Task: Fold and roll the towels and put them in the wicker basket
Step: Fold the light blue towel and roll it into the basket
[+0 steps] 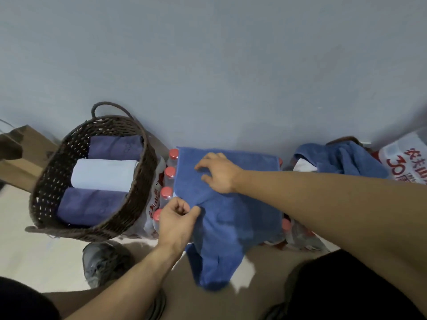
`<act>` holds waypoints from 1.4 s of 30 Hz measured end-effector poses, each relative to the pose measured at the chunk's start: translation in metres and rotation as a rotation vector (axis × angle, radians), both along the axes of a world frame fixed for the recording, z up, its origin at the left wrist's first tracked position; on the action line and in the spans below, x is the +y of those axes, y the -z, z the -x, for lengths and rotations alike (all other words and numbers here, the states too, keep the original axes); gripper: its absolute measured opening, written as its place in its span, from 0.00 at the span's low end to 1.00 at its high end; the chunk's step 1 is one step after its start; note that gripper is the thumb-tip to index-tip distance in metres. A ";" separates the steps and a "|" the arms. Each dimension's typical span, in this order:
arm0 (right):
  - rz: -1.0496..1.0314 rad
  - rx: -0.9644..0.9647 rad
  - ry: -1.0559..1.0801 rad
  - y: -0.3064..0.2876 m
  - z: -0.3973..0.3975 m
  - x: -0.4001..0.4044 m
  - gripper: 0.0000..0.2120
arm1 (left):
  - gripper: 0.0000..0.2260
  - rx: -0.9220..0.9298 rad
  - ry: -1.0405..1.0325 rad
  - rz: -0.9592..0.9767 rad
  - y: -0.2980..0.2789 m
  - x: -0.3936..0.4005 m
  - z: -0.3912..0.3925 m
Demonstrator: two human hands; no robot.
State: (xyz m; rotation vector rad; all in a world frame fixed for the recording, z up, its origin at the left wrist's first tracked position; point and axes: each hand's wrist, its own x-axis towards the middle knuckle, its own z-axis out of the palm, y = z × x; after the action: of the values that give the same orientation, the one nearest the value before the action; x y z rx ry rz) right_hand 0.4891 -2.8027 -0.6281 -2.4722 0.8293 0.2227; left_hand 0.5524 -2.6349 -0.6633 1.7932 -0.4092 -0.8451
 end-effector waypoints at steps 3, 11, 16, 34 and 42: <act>-0.022 0.114 -0.057 0.012 -0.024 -0.006 0.26 | 0.18 0.153 0.039 0.036 0.006 -0.001 -0.009; 0.048 0.171 -0.105 0.030 -0.037 -0.017 0.34 | 0.13 0.175 -0.017 -0.050 0.012 0.022 -0.017; 0.083 0.167 -0.094 0.033 -0.036 -0.018 0.34 | 0.09 0.082 0.018 -0.227 0.014 0.045 -0.019; 0.076 0.130 -0.040 0.038 -0.045 -0.033 0.47 | 0.18 0.220 0.143 -0.182 0.017 0.075 -0.044; 0.140 0.148 -0.187 0.040 -0.050 -0.017 0.31 | 0.21 -0.045 0.143 -0.303 0.019 0.075 -0.046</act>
State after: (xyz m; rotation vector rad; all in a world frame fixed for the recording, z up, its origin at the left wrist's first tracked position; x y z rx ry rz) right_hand 0.5390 -2.8201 -0.6678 -2.6938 0.6924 0.4316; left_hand 0.5986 -2.5596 -0.6827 2.0837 -0.4622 -1.0105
